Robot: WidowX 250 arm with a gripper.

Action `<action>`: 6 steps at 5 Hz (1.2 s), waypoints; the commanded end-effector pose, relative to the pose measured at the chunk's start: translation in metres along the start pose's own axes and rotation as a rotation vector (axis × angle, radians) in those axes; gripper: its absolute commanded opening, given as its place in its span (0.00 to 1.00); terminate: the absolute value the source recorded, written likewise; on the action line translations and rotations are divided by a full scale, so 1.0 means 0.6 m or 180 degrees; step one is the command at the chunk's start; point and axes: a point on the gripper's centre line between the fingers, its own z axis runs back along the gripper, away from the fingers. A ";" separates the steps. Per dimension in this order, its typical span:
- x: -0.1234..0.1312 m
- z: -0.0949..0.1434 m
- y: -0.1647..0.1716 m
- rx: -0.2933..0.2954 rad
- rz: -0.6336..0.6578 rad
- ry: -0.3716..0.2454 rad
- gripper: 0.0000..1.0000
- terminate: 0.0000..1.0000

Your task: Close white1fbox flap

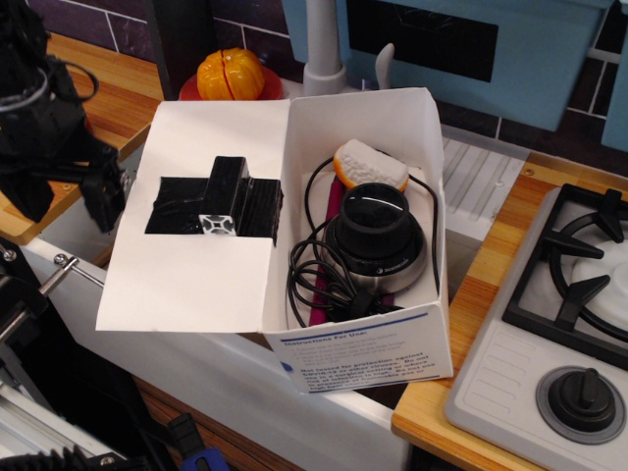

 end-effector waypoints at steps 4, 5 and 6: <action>0.022 0.125 -0.080 0.0226 -0.0099 -0.0292 1.00 0.00; 0.040 0.153 -0.106 0.0405 -0.0183 -0.0304 1.00 0.00; 0.043 0.173 -0.134 0.0531 -0.0170 -0.0260 1.00 0.00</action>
